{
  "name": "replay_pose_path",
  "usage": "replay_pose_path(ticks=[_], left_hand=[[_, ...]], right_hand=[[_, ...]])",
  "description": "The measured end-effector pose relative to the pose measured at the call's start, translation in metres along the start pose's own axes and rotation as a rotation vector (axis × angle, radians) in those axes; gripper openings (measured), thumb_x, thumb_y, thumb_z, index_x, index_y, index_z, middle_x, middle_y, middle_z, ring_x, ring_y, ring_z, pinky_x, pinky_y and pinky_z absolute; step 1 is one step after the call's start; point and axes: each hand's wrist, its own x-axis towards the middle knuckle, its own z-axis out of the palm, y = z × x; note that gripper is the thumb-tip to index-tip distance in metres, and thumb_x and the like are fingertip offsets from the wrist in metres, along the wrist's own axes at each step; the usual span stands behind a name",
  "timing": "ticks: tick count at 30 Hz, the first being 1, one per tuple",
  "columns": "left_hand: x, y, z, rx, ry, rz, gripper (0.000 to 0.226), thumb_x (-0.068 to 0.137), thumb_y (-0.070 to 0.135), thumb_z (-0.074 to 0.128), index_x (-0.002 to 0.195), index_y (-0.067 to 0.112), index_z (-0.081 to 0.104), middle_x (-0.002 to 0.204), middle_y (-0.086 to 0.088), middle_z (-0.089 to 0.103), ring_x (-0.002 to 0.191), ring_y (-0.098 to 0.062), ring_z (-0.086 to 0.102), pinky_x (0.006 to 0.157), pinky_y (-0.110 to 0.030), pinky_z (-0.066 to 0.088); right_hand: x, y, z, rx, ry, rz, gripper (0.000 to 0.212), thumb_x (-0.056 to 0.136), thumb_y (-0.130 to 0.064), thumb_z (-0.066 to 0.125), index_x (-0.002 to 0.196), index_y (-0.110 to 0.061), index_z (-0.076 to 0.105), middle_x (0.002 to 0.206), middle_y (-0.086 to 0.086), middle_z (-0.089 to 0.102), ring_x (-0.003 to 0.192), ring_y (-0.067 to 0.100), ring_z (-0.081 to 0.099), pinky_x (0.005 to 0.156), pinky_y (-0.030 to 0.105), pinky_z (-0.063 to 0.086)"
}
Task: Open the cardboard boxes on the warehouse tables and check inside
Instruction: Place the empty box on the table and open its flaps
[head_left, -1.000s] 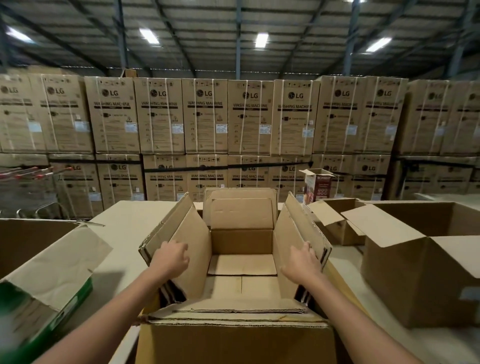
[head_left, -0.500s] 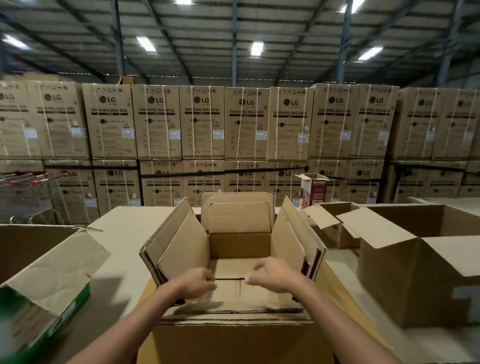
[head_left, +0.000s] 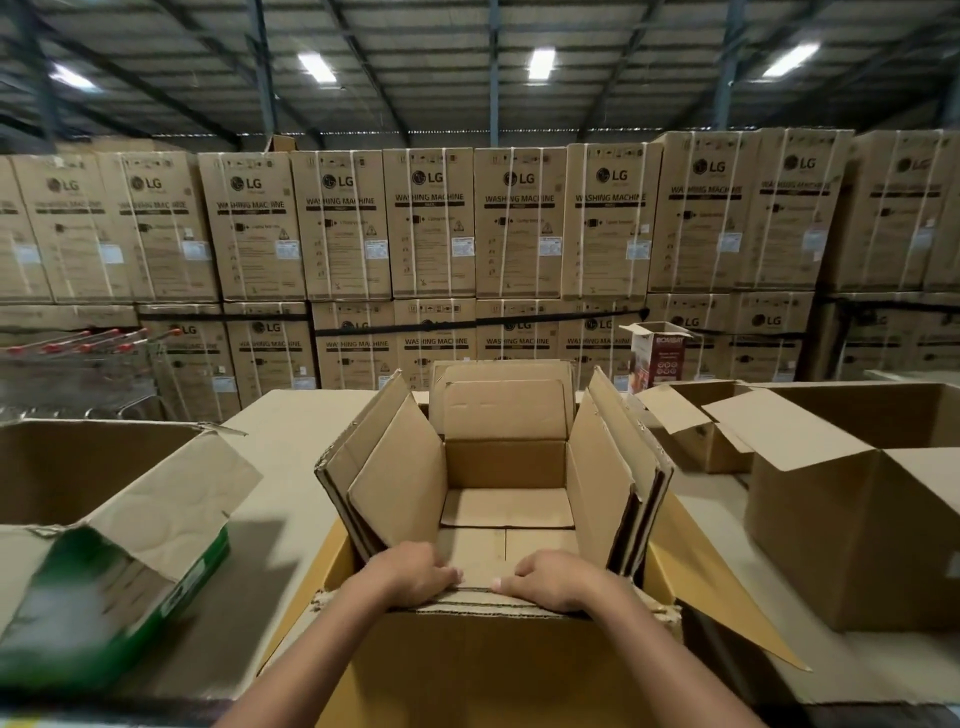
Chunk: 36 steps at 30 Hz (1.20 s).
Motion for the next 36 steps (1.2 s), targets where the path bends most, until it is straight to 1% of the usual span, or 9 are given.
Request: replay_pose_path(ticks=[3,5,8,10,14,20,23,29,36], left_hand=[[-0.028,0.0,0.006,0.003,0.231,-0.089,0.044,0.101,0.056,0.038,0.091,0.021,0.063,0.088,0.001,0.064,0.08,-0.017,0.061,0.064,-0.03,0.042],[-0.05,-0.001,0.017,-0.004,0.428,-0.07,0.043,0.102,0.056,0.032,0.088,0.028,0.062,0.081,0.009,0.063,0.074,-0.009,0.059,0.062,-0.028,0.044],[-0.073,-0.007,0.05,-0.091,0.717,0.054,0.054,0.099,0.059,0.024,0.108,0.035,0.071,0.111,0.016,0.07,0.107,-0.006,0.062,0.094,-0.033,0.044],[-0.086,-0.012,0.072,-0.138,0.716,0.061,0.062,0.097,0.062,0.018,0.134,0.036,0.059,0.141,0.015,0.055,0.136,-0.008,0.042,0.118,-0.037,0.023],[-0.105,-0.02,0.095,-0.15,0.673,0.077,0.064,0.097,0.061,0.016,0.153,0.035,0.034,0.163,0.009,0.023,0.153,-0.01,0.004,0.123,-0.033,-0.01],[-0.13,-0.042,0.103,-0.314,0.739,0.17,0.059,0.101,0.043,0.044,0.156,0.026,0.031,0.166,0.005,0.016,0.154,-0.01,0.003,0.124,-0.037,0.012],[-0.156,-0.062,0.104,-0.409,0.771,0.175,0.061,0.1,0.039,0.046,0.157,0.024,0.029,0.166,0.003,0.017,0.154,-0.01,0.009,0.124,-0.036,0.015],[-0.237,-0.138,0.108,-0.484,0.927,0.101,0.06,0.098,0.028,0.054,0.153,0.016,0.035,0.16,-0.003,0.034,0.15,-0.015,0.027,0.12,-0.045,0.031],[-0.355,-0.245,0.138,-0.451,1.054,-0.024,0.051,0.097,0.021,0.056,0.145,0.006,0.047,0.147,-0.002,0.047,0.14,-0.021,0.043,0.113,-0.046,0.038]], right_hand=[[-0.008,-0.002,0.002,0.009,0.088,-0.009,0.06,0.089,-0.072,0.045,0.114,-0.023,0.07,0.114,0.0,0.07,0.104,0.02,0.062,0.092,0.039,0.051],[-0.021,-0.008,0.007,0.049,0.148,-0.058,0.058,0.091,-0.069,0.044,0.125,-0.027,0.065,0.125,-0.002,0.067,0.112,0.019,0.061,0.096,0.04,0.05],[-0.046,-0.022,0.024,-0.004,0.321,-0.121,0.052,0.098,-0.062,0.036,0.133,-0.032,0.058,0.128,-0.008,0.065,0.115,0.016,0.059,0.097,0.039,0.046],[-0.06,-0.03,0.042,-0.094,0.543,-0.124,0.047,0.102,-0.057,0.029,0.123,-0.033,0.063,0.117,-0.011,0.067,0.105,0.012,0.058,0.094,0.037,0.044],[-0.066,-0.036,0.083,-0.053,0.782,-0.119,0.042,0.101,-0.051,0.034,0.12,-0.03,0.067,0.119,-0.009,0.067,0.112,0.014,0.058,0.101,0.042,0.035],[-0.084,-0.055,0.122,-0.024,0.842,-0.17,0.063,0.088,-0.047,0.063,0.143,-0.02,0.05,0.148,0.007,0.048,0.143,0.03,0.034,0.117,0.056,0.026],[-0.098,-0.083,0.137,0.231,0.824,-0.224,0.072,0.09,-0.042,0.064,0.153,-0.022,0.035,0.161,0.005,0.029,0.151,0.028,0.015,0.117,0.045,0.026],[-0.138,-0.172,0.202,0.539,0.783,-0.344,0.079,0.091,-0.034,0.067,0.156,-0.023,0.023,0.162,0.0,0.027,0.147,0.013,0.026,0.115,0.028,0.028],[-0.176,-0.268,0.286,0.677,0.686,-0.452,0.075,0.09,-0.04,0.06,0.155,-0.022,0.027,0.158,-0.001,0.035,0.144,0.017,0.035,0.107,0.051,0.044]])
